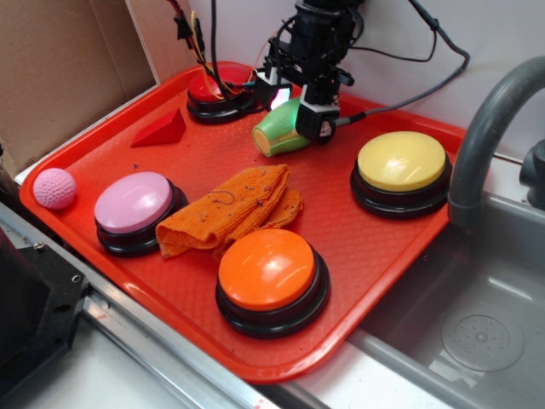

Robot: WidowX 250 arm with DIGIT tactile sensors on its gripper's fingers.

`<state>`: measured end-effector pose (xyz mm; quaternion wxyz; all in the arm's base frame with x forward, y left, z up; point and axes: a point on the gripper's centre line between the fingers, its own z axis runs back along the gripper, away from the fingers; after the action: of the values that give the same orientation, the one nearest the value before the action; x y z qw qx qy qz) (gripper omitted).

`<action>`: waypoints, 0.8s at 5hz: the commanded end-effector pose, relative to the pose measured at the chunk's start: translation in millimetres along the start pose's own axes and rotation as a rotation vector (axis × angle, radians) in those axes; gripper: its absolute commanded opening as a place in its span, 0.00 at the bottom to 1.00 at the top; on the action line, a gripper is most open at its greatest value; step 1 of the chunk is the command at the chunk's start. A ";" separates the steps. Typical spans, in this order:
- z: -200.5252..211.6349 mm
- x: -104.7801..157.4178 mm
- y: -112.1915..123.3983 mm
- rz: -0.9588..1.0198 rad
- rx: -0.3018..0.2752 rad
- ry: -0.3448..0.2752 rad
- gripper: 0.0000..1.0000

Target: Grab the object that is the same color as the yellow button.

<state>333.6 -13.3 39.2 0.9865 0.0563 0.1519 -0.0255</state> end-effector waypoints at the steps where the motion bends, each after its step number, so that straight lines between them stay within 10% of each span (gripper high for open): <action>1: 116.9 -46.1 36.0 0.283 -0.124 -0.168 0.00; 4: 179.6 -112.7 69.0 0.294 -0.162 -0.318 0.00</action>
<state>295.2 39.5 235.3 0.9922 -0.0080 0.0236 0.1219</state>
